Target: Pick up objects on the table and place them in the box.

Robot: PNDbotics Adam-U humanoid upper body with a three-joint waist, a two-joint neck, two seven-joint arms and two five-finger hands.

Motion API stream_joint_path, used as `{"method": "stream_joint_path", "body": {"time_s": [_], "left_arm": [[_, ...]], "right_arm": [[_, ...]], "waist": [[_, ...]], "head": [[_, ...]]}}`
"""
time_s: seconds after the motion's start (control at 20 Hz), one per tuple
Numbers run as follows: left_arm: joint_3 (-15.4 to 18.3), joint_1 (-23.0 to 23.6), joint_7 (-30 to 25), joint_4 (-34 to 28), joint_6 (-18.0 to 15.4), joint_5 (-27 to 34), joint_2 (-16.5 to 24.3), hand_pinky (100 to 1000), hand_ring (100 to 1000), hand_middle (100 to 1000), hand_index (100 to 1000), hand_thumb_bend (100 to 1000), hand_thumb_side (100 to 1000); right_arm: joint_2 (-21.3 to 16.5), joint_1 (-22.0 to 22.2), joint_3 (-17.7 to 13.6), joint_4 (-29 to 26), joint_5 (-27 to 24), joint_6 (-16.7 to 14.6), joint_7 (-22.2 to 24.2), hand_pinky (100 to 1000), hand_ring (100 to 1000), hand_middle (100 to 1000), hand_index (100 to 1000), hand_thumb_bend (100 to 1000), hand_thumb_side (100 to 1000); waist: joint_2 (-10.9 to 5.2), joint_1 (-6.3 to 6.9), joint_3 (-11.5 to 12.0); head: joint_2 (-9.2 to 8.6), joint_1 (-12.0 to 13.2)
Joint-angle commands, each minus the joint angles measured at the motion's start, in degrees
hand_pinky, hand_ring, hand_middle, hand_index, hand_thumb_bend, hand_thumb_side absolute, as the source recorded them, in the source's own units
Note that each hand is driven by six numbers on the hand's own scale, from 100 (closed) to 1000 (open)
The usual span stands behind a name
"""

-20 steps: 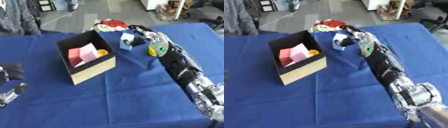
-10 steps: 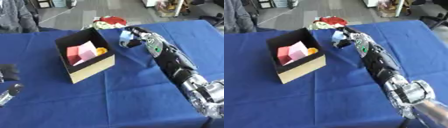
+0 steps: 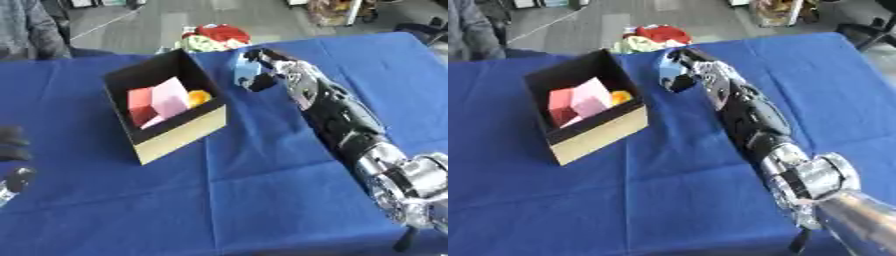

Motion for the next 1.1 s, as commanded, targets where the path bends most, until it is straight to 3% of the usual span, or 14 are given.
{"method": "stream_joint_path", "body": {"time_s": [0.05, 0.15, 0.3, 0.35, 0.45, 0.65, 0.75, 1.1], "left_arm": [[0.11, -0.86, -0.21, -1.28, -0.09, 0.10, 0.43, 764, 629, 647, 810, 621, 492], [0.14, -0.87, -0.21, -1.28, -0.10, 0.08, 0.46, 764, 629, 647, 810, 619, 492], [0.18, -0.92, -0.20, -1.29, -0.11, 0.09, 0.49, 765, 629, 647, 811, 618, 492], [0.18, -0.94, -0.21, -1.29, -0.11, 0.09, 0.50, 766, 629, 647, 810, 618, 492], [0.19, -0.96, -0.22, -1.27, -0.10, 0.07, 0.51, 766, 629, 647, 811, 617, 492], [0.29, -0.93, -0.16, -1.29, -0.11, 0.05, 0.58, 766, 630, 647, 811, 616, 492], [0.30, -0.92, -0.16, -1.29, -0.11, 0.04, 0.60, 766, 630, 647, 811, 615, 492], [0.28, -0.91, -0.21, -1.30, -0.12, 0.07, 0.57, 766, 630, 648, 811, 615, 492]], "right_arm": [[-0.24, -0.10, -0.02, 0.07, 0.74, -0.03, -0.13, 826, 731, 632, 761, 139, 100], [-0.34, -0.16, -0.02, -0.74, 0.93, -0.17, -2.06, 801, 687, 577, 708, 100, 100], [-0.41, -0.25, 0.02, -1.64, 0.42, -0.62, -4.87, 802, 688, 589, 726, 113, 100], [-0.41, -0.35, 0.05, -1.87, -0.05, -0.95, -5.40, 828, 757, 712, 878, 253, 288], [-0.48, -0.46, 0.15, -2.21, -1.20, -1.73, -5.86, 883, 843, 828, 967, 326, 395], [-0.84, -0.61, 0.06, -2.51, -3.15, -2.97, -6.90, 994, 954, 959, 1000, 356, 415], [-1.05, -0.62, 0.07, -1.90, -3.53, -3.07, -6.53, 1000, 994, 999, 1000, 354, 416], [-1.31, -0.68, -0.19, -1.00, -3.20, -2.53, -4.98, 1000, 1000, 1000, 1000, 356, 409]], "waist": [[0.48, 0.13, 0.07], [0.43, 0.07, -0.02], [0.39, -0.06, -0.12], [0.36, -0.11, -0.16], [0.32, -0.17, -0.18], [0.30, -0.20, -0.12], [0.30, -0.23, -0.06], [0.31, -0.24, 0.02]], "head": [[0.22, -0.31], [0.22, -0.31], [0.22, -0.38], [0.22, -0.39], [0.22, -0.44], [0.22, -0.52], [0.22, -0.56], [0.22, -0.64]]}}
